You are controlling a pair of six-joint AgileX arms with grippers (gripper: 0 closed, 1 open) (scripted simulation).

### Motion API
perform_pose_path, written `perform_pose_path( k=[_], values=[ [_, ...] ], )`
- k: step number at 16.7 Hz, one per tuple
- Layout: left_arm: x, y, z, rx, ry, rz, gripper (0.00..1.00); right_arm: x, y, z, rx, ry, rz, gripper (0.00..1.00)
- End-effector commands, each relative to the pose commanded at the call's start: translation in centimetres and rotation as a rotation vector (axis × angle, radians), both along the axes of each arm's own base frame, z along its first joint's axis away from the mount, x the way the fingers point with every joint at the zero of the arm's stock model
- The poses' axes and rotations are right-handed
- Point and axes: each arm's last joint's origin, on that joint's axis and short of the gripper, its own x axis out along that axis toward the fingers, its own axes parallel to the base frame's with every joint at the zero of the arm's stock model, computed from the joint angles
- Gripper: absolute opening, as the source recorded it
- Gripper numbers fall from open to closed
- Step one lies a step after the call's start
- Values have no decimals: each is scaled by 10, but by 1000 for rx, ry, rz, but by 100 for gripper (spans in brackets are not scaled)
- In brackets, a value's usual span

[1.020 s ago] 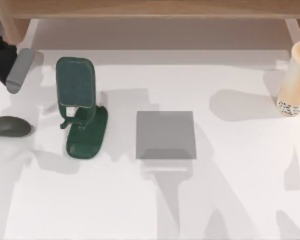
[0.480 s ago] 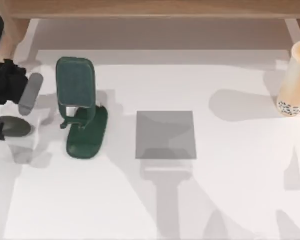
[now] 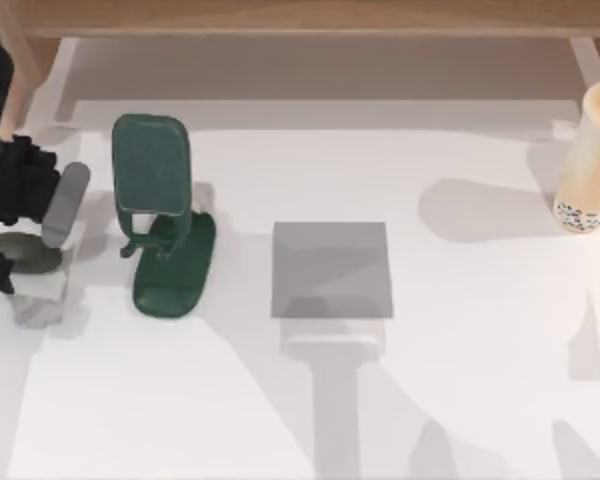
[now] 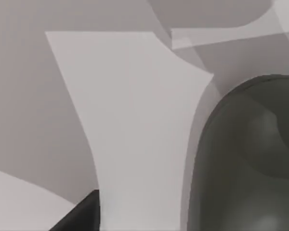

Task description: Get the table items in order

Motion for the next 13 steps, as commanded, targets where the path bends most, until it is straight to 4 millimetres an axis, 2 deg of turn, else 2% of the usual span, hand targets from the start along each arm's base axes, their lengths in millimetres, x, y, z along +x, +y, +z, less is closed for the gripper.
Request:
perform_pose_path(
  k=[12, 13],
  values=[
    [0, 0, 0, 0, 0, 0, 2, 0, 0, 0, 0, 0, 0, 100],
    [0, 0, 0, 0, 0, 0, 0, 0, 0, 0, 0, 0, 0, 100]
  ],
)
